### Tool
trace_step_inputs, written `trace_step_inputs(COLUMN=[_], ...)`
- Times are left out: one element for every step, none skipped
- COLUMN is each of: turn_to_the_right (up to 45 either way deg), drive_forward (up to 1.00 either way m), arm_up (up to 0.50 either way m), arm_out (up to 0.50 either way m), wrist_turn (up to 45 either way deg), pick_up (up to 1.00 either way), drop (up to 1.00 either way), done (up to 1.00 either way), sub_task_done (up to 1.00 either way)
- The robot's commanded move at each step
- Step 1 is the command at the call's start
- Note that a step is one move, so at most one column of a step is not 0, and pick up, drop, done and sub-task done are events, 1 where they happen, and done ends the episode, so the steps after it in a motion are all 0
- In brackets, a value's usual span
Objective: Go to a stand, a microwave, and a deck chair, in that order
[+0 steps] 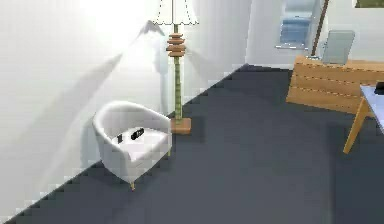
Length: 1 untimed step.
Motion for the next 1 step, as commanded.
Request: trace_step_inputs(turn_to_the_right=[45.0], drive_forward=[0.00], arm_up=[0.00], arm_out=[0.00], wrist_turn=[0.0], pick_up=[0.00], drop=[0.00], done=[0.00], sub_task_done=[0.00])
